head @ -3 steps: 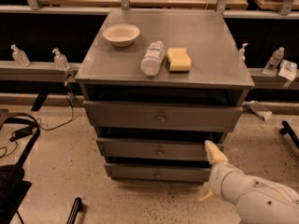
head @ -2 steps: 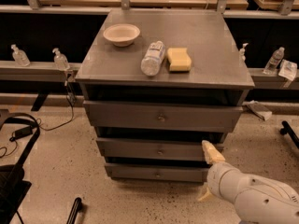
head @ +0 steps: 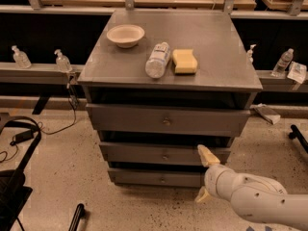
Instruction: Open middle drawer
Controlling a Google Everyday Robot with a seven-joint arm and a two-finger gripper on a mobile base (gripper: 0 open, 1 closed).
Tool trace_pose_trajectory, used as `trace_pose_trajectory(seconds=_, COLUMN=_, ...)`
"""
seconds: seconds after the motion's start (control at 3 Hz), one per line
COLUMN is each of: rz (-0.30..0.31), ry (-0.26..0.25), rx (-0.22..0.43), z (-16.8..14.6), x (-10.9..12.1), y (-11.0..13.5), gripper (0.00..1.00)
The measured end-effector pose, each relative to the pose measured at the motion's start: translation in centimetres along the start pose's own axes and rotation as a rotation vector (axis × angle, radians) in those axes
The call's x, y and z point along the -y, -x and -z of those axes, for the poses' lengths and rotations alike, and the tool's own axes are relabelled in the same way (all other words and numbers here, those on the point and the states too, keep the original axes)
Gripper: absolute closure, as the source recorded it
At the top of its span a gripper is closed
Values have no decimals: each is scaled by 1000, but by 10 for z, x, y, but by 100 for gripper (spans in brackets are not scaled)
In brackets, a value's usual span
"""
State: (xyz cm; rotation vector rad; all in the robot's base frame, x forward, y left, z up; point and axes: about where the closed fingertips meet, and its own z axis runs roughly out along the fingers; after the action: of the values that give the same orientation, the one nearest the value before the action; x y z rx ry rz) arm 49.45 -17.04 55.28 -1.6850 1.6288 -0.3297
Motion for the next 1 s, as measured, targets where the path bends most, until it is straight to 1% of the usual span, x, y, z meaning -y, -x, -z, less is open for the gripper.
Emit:
trace_pose_trajectory(seconds=0.33, rz=-28, ry=55, rx=-9, z=-34, x=-11, y=-18, gripper=0)
trace_pose_trajectory(seconds=0.67, rz=-55, ry=93, rx=-16, z=-59, x=-22, y=-35, gripper=0)
trace_pose_trajectory(seconds=1.0, rz=-43, ry=101, rx=-8, z=-88, x=-23, y=-46, gripper=0)
